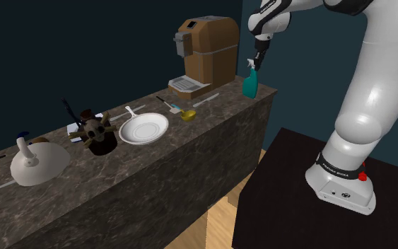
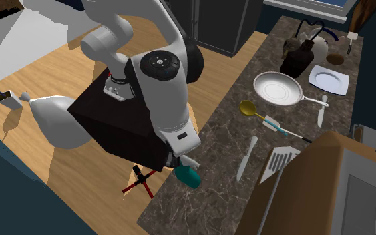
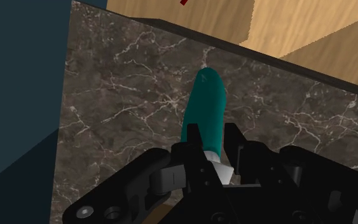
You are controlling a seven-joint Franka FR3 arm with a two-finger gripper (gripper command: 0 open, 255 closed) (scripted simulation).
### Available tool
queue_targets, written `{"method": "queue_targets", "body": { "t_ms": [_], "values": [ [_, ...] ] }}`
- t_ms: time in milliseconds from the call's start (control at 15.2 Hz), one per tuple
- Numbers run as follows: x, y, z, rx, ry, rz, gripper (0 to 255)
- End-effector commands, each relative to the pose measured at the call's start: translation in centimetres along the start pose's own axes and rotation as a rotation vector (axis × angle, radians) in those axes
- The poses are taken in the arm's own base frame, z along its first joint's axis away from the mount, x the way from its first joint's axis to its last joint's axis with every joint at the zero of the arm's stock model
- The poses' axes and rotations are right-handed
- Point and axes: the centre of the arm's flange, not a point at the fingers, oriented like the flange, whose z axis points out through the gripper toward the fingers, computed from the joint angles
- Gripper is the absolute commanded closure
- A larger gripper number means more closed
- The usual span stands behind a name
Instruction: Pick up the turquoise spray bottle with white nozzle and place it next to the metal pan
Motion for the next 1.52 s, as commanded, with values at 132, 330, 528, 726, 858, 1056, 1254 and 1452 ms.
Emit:
{"method": "queue_targets", "body": {
  "t_ms": [132,330,528,726,858,1056,1254,1452],
  "values": [
    [0.1,0.1,-1.0,0.000,0.000,0.000,255],
    [0.2,0.2,-2.6,0.000,0.000,0.000,255],
    [0.3,0.4,-4.2,0.000,0.000,0.000,255],
    [0.4,0.5,-5.8,0.000,0.000,0.000,255],
    [0.5,0.6,-6.8,0.000,0.000,0.000,255],
    [0.6,0.8,-8.4,0.000,0.000,0.000,255],
    [0.8,0.9,-10.0,0.000,0.000,0.000,255],
    [0.9,1.1,-11.5,0.000,0.000,0.000,255]
  ]
}}
